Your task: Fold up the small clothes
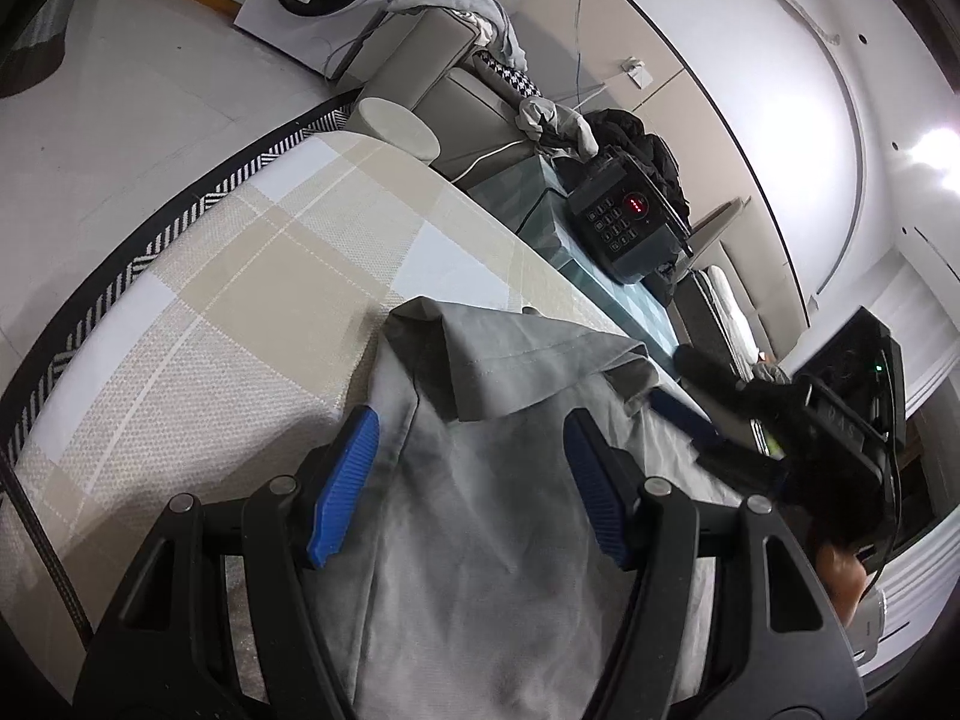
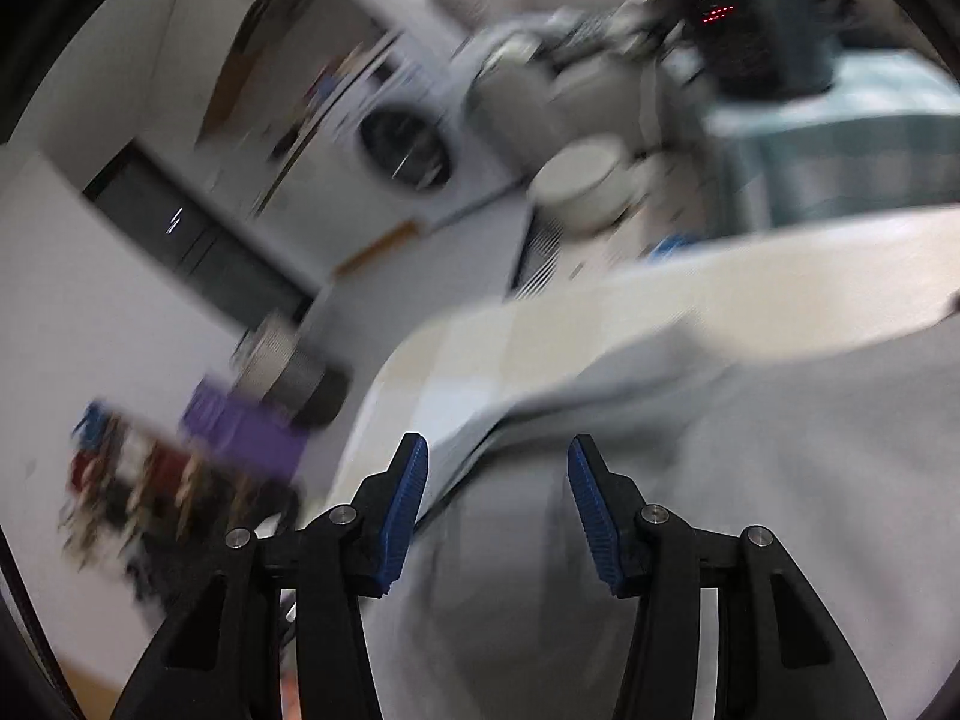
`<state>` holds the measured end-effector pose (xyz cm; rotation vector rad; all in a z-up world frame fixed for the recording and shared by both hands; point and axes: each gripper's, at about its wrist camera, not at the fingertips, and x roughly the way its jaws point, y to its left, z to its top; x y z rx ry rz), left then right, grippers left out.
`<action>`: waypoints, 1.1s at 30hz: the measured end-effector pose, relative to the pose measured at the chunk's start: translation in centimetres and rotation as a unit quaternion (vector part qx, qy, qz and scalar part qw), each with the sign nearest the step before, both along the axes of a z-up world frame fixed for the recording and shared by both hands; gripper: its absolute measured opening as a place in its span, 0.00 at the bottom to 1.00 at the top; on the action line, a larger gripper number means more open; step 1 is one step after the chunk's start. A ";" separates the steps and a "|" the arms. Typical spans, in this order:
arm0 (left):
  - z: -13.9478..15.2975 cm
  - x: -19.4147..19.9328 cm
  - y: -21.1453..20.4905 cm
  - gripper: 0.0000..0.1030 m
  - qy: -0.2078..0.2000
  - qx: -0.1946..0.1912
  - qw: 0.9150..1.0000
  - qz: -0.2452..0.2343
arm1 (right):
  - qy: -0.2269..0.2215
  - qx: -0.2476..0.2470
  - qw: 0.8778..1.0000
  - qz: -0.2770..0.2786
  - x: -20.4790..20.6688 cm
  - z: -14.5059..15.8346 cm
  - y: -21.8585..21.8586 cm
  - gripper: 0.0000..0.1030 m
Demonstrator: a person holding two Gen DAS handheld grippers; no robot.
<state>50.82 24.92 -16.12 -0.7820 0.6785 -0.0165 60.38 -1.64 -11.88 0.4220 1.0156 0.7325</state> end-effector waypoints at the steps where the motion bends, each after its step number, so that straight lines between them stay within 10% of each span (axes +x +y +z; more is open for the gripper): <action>1: 0.0 -0.1 0.0 0.59 0.000 -0.001 1.000 0.001 | 0.010 0.004 1.000 0.008 0.0 -0.5 1.0 0.49; 7: -0.1 -0.3 0.2 0.59 0.002 -0.001 1.000 0.001 | 0.022 0.005 0.998 -0.057 3.4 -2.2 4.0 0.51; 16: -0.5 -0.6 0.8 0.59 0.005 -0.013 1.000 0.006 | -0.059 0.011 0.992 -0.106 2.5 3.7 -3.0 0.51; 33: -0.3 -0.8 0.6 0.60 0.008 0.008 1.000 0.010 | -0.205 -0.143 0.940 -0.230 -26.6 17.0 -31.6 0.61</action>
